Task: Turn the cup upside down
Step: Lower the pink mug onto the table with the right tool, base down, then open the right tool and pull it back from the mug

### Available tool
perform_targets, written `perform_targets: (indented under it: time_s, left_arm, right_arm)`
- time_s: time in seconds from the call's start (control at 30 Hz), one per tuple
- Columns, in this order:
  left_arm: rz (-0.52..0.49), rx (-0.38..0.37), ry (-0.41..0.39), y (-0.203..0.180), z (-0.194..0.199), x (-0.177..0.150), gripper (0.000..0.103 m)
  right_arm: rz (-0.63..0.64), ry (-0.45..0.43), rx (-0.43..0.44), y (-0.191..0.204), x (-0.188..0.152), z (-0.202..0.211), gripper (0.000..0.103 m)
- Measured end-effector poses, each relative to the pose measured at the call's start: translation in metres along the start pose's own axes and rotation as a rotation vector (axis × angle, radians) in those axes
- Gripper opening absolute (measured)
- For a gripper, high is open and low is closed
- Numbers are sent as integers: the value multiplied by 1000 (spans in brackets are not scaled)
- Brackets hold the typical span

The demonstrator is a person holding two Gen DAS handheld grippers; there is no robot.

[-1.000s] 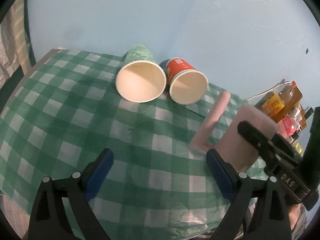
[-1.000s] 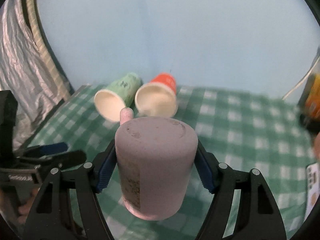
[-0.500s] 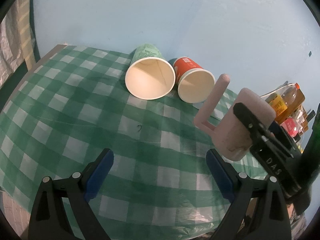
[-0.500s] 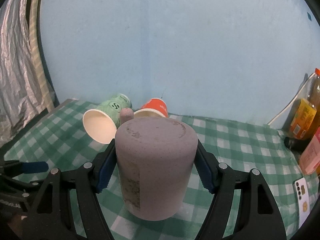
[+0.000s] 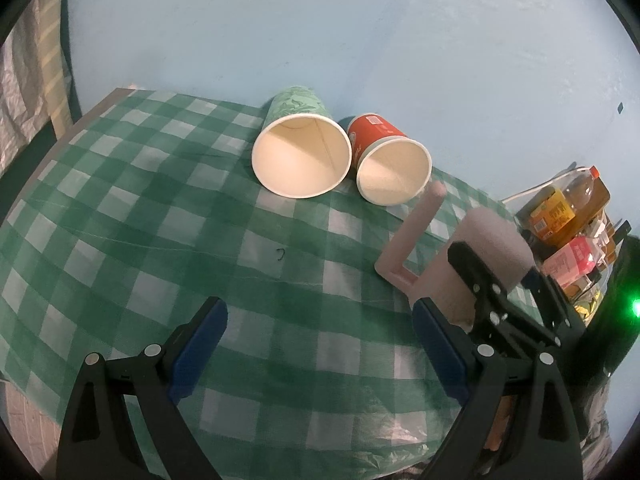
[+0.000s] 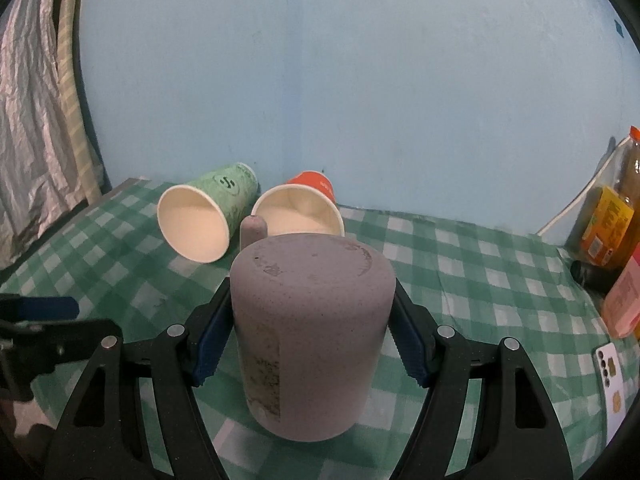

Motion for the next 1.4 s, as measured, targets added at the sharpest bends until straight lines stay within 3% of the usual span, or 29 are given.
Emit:
perform_targets:
  time_s: [0.47, 0.53, 0.73, 0.83, 1.17, 1.4]
  left_arm:
    - [-28, 12, -19, -10, 7, -7, 95]
    - [-27, 15, -33, -12, 11, -8, 95]
    - [-53, 27, -98, -19, 29, -13, 96]
    - [-81, 28, -142, -26, 39, -17, 102]
    - [-175, 77, -317, -47, 74, -32, 103]
    - [-245, 151, -382, -59, 83, -40, 103]
  right_arm:
    - [-33, 43, 60, -4, -17, 6, 73]
    - [-39, 43, 72, -6, -17, 10, 79]
    - [-69, 1, 104, -16, -19, 35, 88]
    - [-90, -26, 101, -25, -22, 50, 88]
    - [-133, -71, 38, -52, -30, 93, 89]
    - [-145, -97, 8, -56, -32, 109, 89]
Point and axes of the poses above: each gripper's, at about its wrist camera, not at the fingertips, and z roughly against the way its jaws point, y to its left, x to its top, the point moved 3 cm from there along -z, roughly the way its jaws point, and after that the axes turned 12 degrees about y, right-handed, at the moved point
